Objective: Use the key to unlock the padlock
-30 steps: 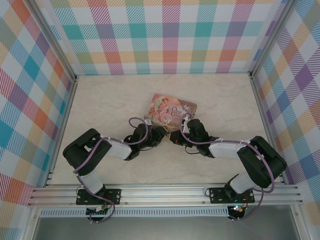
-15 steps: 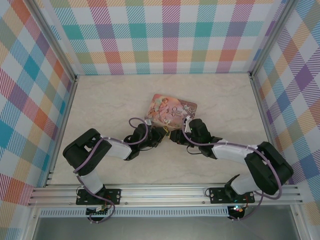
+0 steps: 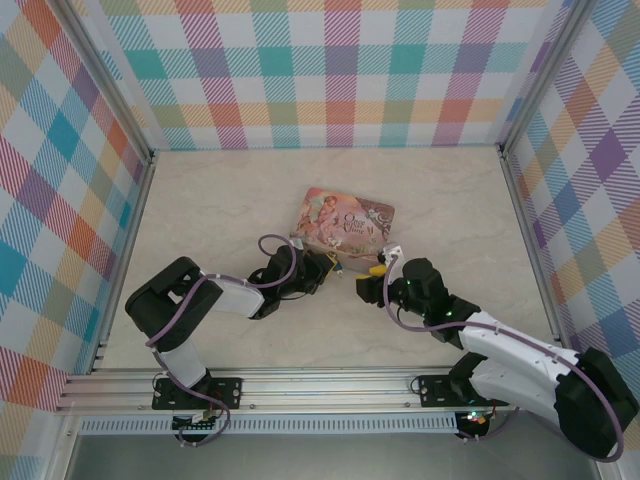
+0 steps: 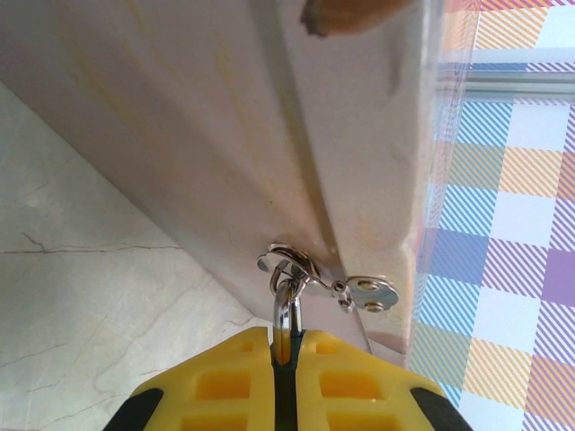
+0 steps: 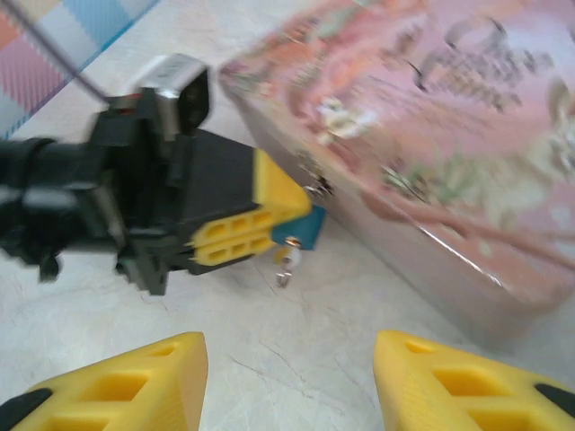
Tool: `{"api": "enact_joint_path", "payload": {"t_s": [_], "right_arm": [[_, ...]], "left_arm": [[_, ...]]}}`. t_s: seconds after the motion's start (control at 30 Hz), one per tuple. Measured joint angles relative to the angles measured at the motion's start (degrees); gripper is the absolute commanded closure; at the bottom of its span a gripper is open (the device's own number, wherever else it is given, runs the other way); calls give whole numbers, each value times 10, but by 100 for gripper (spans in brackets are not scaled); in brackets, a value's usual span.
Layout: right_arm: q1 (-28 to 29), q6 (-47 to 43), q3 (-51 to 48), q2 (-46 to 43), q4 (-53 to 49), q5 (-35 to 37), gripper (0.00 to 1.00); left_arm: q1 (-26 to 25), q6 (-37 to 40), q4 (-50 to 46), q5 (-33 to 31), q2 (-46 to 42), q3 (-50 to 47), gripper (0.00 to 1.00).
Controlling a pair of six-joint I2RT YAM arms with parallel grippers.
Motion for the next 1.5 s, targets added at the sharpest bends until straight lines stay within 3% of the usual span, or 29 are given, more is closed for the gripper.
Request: {"api": "enact_joint_path", "payload": {"t_s": [0.13, 0.3, 0.43, 0.6, 1.0, 1.5], "right_arm": [[76, -137, 4, 1, 5, 76, 44], [148, -304, 13, 84, 42, 196, 43], [161, -400, 16, 152, 75, 271, 44], [161, -468, 30, 209, 111, 315, 43], [162, -495, 71, 306, 185, 330, 53], [148, -482, 98, 347, 194, 325, 80]], "left_arm": [[0, -5, -9, -2, -7, 0, 100], [0, -7, -20, -2, -13, 0, 100], [0, -9, -23, -2, -15, 0, 100], [0, -14, -23, -2, -15, 0, 100], [0, -20, -26, 0, -15, 3, 100], [0, -22, -26, -2, -15, 4, 100]]}}
